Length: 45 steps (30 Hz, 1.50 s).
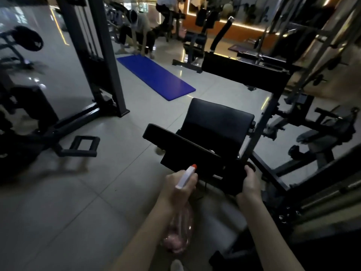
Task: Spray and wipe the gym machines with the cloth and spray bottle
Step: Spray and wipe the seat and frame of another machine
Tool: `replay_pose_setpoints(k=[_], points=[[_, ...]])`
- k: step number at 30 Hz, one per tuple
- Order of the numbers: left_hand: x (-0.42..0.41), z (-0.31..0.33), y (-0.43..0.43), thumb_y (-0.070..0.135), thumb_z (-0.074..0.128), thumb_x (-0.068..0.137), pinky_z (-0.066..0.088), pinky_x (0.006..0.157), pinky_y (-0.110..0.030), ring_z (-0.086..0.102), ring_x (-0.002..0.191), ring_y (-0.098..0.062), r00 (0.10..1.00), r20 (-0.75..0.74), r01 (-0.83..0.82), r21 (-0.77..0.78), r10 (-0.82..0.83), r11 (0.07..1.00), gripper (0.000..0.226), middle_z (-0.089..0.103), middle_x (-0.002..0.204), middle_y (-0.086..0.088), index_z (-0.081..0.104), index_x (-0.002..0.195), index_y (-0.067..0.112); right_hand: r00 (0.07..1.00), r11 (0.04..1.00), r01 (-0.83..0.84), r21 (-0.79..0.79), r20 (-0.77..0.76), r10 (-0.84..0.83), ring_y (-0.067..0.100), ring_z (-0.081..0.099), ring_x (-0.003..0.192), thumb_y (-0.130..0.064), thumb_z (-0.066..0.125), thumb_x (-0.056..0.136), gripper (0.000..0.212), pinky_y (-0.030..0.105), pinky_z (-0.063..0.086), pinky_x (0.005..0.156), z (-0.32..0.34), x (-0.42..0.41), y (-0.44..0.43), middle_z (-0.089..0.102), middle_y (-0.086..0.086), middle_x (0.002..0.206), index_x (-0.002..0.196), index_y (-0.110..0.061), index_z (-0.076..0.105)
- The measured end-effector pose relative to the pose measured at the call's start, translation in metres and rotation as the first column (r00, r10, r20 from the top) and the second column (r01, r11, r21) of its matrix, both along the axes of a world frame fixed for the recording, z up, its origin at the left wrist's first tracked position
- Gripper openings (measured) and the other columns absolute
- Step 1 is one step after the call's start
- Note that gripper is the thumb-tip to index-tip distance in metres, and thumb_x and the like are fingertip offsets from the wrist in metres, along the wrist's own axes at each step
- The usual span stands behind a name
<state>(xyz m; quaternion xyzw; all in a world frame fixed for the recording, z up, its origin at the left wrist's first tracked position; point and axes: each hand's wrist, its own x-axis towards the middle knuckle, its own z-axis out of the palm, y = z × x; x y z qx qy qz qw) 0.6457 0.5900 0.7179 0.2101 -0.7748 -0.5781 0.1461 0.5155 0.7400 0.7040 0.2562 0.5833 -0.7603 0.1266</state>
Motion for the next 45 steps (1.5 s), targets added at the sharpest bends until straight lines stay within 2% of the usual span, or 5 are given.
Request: replay_pose_setpoints(k=[19, 25, 32, 38, 45], points=[[-0.010, 0.001, -0.045, 0.031, 0.051, 0.097, 0.046, 0.055, -0.033, 0.060, 0.056, -0.021, 0.957, 0.096, -0.277, -0.002, 0.276, 0.961, 0.041, 0.064, 0.059, -0.008, 0.062, 0.063, 0.009, 0.914, 0.906, -0.136, 0.401, -0.303, 0.270, 0.025, 0.055, 0.111, -0.034, 0.050, 0.093, 0.044, 0.048, 0.045, 0.099, 0.008, -0.016, -0.043, 0.055, 0.008, 0.124, 0.132, -0.015, 0.045], [-0.008, 0.008, -0.071, 0.032, 0.049, 0.097, 0.046, 0.055, -0.036, 0.058, 0.057, -0.023, 0.939, 0.116, -0.333, 0.074, 0.324, 0.940, 0.040, 0.062, 0.061, -0.015, 0.061, 0.067, 0.009, 0.874, 0.842, -0.054, 0.537, -0.382, 0.300, 0.014, 0.044, 0.111, -0.027, 0.045, 0.097, 0.041, 0.026, 0.034, 0.090, 0.012, 0.000, -0.058, 0.043, 0.005, 0.131, 0.135, -0.011, 0.044], [-0.007, 0.012, -0.091, 0.030, 0.047, 0.099, 0.049, 0.060, -0.035, 0.060, 0.067, -0.027, 0.959, 0.102, -0.261, -0.043, 0.264, 0.964, 0.032, 0.067, 0.081, -0.023, 0.062, 0.078, 0.010, 0.846, 0.819, 0.080, 0.568, -0.473, 0.245, 0.025, 0.058, 0.101, -0.038, 0.043, 0.084, 0.045, 0.046, 0.048, 0.092, 0.012, 0.005, -0.054, 0.060, 0.012, 0.112, 0.119, -0.015, 0.057], [-0.008, 0.007, -0.093, 0.027, 0.047, 0.098, 0.043, 0.056, -0.026, 0.057, 0.069, -0.022, 0.970, 0.130, -0.204, -0.038, 0.208, 0.978, 0.035, 0.066, 0.087, -0.024, 0.062, 0.089, -0.003, 0.491, 0.374, 0.195, 0.907, -0.420, 0.763, 0.027, 0.028, 0.137, -0.021, 0.064, 0.085, 0.055, 0.038, 0.024, 0.110, -0.013, 0.013, -0.057, 0.038, 0.011, 0.146, 0.137, -0.013, 0.047], [-0.007, 0.003, -0.094, 0.025, 0.048, 0.098, 0.039, 0.052, -0.021, 0.053, 0.063, -0.018, 0.966, 0.130, -0.217, -0.051, 0.222, 0.975, 0.034, 0.066, 0.087, -0.027, 0.063, 0.089, -0.005, 0.433, 0.089, 0.397, 0.913, -0.272, 0.859, 0.038, 0.031, 0.130, -0.026, 0.043, 0.088, 0.047, 0.054, 0.035, 0.105, -0.020, 0.015, -0.088, 0.049, 0.021, 0.136, 0.129, -0.007, 0.054]])
